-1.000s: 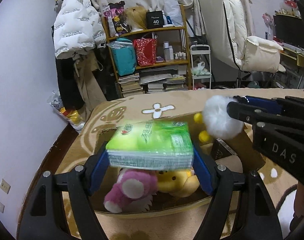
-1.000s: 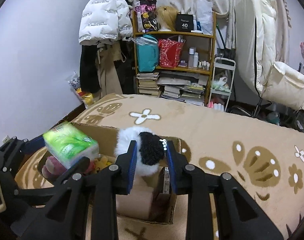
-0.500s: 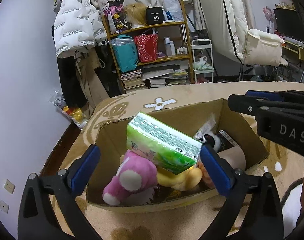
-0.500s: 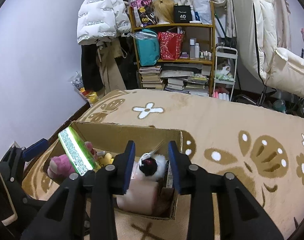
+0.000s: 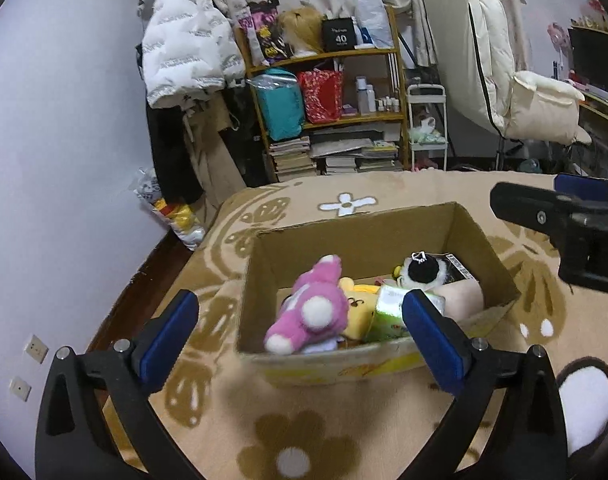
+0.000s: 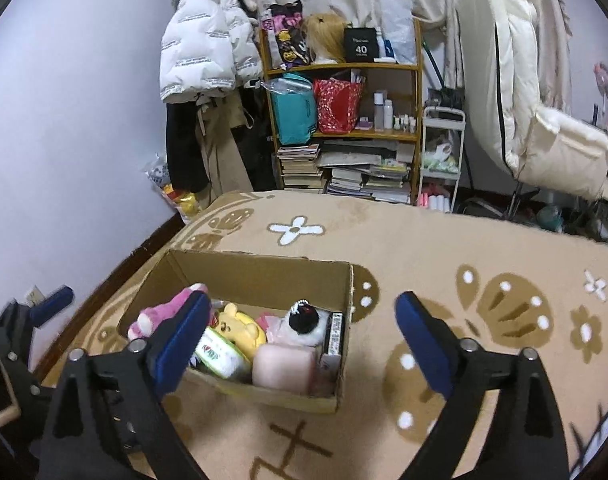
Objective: Organize soft objects
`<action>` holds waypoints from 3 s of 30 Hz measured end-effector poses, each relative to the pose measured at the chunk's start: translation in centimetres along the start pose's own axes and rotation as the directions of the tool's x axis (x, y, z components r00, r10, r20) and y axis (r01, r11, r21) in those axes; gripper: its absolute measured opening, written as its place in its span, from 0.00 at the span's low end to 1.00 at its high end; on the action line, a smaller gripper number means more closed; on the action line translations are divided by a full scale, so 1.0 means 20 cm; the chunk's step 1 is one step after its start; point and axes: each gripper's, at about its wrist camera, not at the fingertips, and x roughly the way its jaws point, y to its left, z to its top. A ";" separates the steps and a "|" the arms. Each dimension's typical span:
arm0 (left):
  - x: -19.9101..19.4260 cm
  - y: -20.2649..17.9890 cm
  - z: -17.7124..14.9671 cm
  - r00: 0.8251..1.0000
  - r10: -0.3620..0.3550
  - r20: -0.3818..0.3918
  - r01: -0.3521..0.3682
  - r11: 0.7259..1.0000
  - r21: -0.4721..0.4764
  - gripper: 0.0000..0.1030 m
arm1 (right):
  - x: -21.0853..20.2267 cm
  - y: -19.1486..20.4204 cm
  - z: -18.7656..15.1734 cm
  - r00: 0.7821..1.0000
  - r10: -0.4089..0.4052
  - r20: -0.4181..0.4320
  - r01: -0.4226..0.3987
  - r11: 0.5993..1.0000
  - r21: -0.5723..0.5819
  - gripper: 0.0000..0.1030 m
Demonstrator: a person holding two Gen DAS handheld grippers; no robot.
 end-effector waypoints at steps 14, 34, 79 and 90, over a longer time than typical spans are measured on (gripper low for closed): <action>-0.47 0.18 -0.03 0.995 0.080 0.065 -0.077 0.996 -0.054 0.99 | -0.43 0.06 -0.10 0.999 0.020 0.042 -0.020 1.000 -0.018 1.00; -0.73 0.27 -0.33 0.993 0.092 0.076 -0.084 0.992 -0.091 0.99 | -0.59 0.02 -0.33 0.995 -0.038 0.088 0.039 0.999 -0.011 1.00; -0.46 0.29 -0.48 0.999 0.048 0.025 -0.045 0.995 -0.090 0.99 | -0.34 -0.06 -0.43 0.994 -0.084 0.069 0.082 0.996 0.036 1.00; -0.46 0.29 -0.48 0.999 0.043 0.025 -0.040 0.995 -0.093 0.99 | -0.36 -0.07 -0.42 0.993 -0.093 0.077 0.089 0.995 0.045 1.00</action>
